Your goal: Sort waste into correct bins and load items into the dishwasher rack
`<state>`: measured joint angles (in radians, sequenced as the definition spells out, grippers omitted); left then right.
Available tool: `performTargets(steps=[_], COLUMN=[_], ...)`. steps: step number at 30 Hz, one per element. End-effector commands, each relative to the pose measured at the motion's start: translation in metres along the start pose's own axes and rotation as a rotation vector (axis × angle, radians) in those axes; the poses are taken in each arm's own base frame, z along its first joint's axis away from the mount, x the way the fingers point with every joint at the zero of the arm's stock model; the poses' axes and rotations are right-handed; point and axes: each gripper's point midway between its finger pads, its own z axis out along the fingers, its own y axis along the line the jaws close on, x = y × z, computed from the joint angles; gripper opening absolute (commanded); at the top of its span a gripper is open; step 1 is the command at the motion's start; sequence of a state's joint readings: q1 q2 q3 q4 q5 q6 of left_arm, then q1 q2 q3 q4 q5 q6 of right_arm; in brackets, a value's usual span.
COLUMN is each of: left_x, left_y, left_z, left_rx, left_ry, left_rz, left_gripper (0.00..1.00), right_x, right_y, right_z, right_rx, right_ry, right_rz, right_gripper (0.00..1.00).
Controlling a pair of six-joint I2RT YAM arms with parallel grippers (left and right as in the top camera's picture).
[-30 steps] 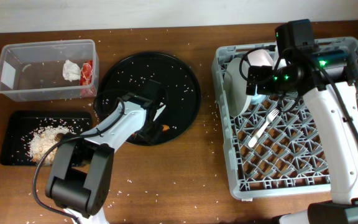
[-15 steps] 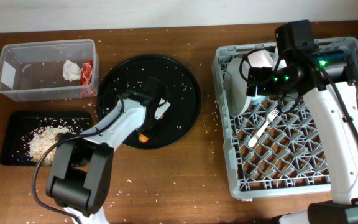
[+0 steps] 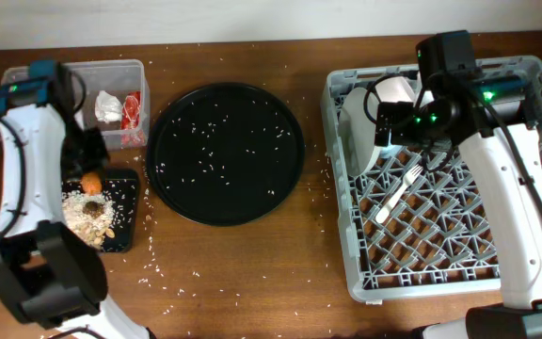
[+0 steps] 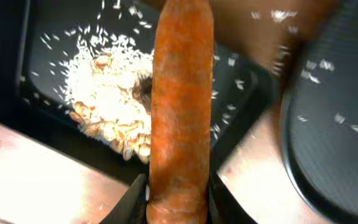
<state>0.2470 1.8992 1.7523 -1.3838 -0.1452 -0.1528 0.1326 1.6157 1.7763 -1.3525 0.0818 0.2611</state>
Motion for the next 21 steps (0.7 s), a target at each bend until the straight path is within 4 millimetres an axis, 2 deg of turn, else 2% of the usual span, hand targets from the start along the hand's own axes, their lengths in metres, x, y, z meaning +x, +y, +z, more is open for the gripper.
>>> performTargets(steps=[1, 2, 3, 6, 7, 9, 10, 11, 14, 16, 17, 18, 20, 21], left_x=[0.03, 0.035, 0.039, 0.045, 0.045, 0.041, 0.035, 0.029, 0.007, -0.007, -0.017, -0.025, -0.041, -0.049], left_y=[0.012, 0.013, 0.012, 0.007, 0.007, 0.003, -0.002, 0.0, 0.008, 0.004, -0.002, -0.008, -0.014, -0.016], left_z=[0.058, 0.074, 0.091, 0.123, 0.124, 0.118, 0.104, 0.088, 0.018, -0.026, -0.044, -0.056, -0.064, -0.067], left_rx=[0.042, 0.043, 0.043, 0.049, 0.049, 0.081, 0.113, 0.115, 0.126, 0.182, 0.238, 0.286, 0.339, 0.358], left_ry=[0.113, 0.12, 0.117, 0.085, 0.083, 0.079, 0.078, 0.074, -0.012, -0.118, -0.186, -0.245, -0.308, -0.334], left_rz=[-0.109, -0.118, -0.122, -0.126, -0.126, -0.128, -0.128, -0.124, -0.124, -0.125, -0.123, -0.12, -0.162, -0.18], left_gripper=[0.05, 0.06, 0.12, 0.43, 0.56, 0.7, 0.77, 0.79, 0.79, 0.8, 0.83, 0.99, 0.99, 0.99], right_x=[-0.002, -0.002, -0.002, -0.002, -0.002, -0.002, -0.002, -0.002, -0.002, -0.005, -0.007, -0.009, -0.007, -0.004], right_y=[-0.005, -0.005, -0.005, -0.005, -0.005, -0.005, -0.005, -0.005, -0.005, -0.005, -0.005, -0.006, -0.01, -0.013], right_z=[-0.002, -0.002, -0.002, -0.002, -0.002, -0.002, -0.002, -0.002, -0.002, -0.009, -0.022, -0.04, -0.076, -0.1], right_rx=[0.022, 0.023, 0.023, 0.022, 0.022, 0.022, 0.022, 0.022, 0.02, 0.017, 0.011, 0.004, -0.007, -0.017], right_ry=[-0.014, -0.013, -0.013, -0.012, -0.013, -0.013, -0.012, -0.012, -0.013, -0.031, -0.056, -0.093, -0.155, -0.2], right_rz=[0.001, 0.001, 0.001, 0.001, 0.001, 0.001, 0.001, 0.001, 0.001, 0.002, -0.006, -0.043, -0.084, -0.079], right_gripper=[0.99, 0.99, 0.99, 0.99, 0.98, 0.99, 0.99, 0.99, 0.99, 0.93, 0.93, 0.98, 0.98, 0.98])
